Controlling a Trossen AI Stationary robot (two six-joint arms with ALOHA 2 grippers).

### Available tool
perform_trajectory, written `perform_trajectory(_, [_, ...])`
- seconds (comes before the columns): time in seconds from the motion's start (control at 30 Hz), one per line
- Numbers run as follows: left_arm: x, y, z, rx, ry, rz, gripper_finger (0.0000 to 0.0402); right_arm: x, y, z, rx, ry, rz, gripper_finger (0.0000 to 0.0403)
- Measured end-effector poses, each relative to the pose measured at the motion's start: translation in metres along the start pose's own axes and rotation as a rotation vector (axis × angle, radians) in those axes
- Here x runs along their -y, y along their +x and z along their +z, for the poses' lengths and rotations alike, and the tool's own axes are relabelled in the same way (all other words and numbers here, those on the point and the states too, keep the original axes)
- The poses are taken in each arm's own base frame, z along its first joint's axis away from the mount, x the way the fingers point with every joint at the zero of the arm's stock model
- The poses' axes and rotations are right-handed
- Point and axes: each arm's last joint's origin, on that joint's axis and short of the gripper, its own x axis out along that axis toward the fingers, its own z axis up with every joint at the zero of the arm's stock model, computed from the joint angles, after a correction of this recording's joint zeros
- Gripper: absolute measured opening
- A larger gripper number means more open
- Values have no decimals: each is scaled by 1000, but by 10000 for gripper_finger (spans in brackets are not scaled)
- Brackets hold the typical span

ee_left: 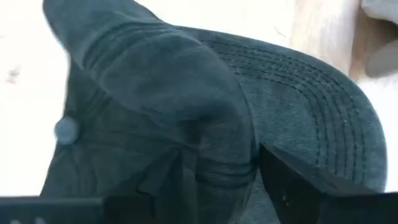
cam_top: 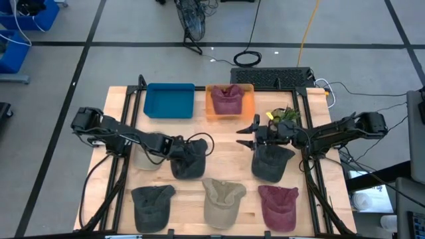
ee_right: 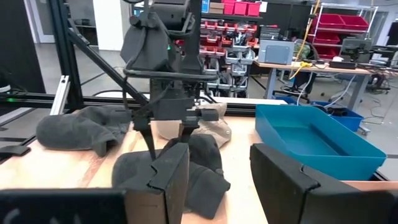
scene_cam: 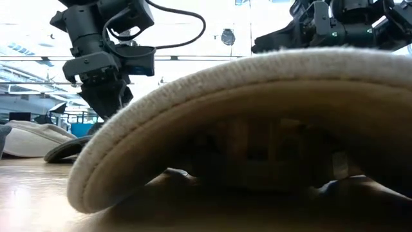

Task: Pick & Place hat
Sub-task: Put the top left black cap into the blue bin

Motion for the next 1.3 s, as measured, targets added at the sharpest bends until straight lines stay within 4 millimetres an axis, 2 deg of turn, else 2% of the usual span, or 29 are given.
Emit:
perform_trajectory(0.17, [0,1,-1,-10,-6,-3,128,-2,0,0,0,2,6,155])
perform_trajectory(0.4, [-2,-11,-1,23,60,9,15,-2,0,0,0,22,6,155])
perform_trajectory(0.57, [-2,-30,2,84,113,-4,27,-4,0,0,0,24,15,155])
perform_trajectory(0.73, [-1,-62,15,177,201,-8,12,-6,0,0,1,4,23,155])
perform_trajectory(0.87, [-6,-91,26,210,285,91,18,-6,0,0,1,2,23,155])
perform_trajectory(1.0, [-24,-115,32,120,328,210,27,-6,0,0,1,2,23,155])
perform_trajectory(1.1, [-42,-131,38,53,366,285,14,-6,0,0,1,3,23,155])
perform_trajectory(1.2, [-59,-141,46,45,389,326,10,-6,0,0,1,3,23,155])
perform_trajectory(1.3, [-77,-148,49,12,438,360,24,-6,0,0,1,3,23,155])
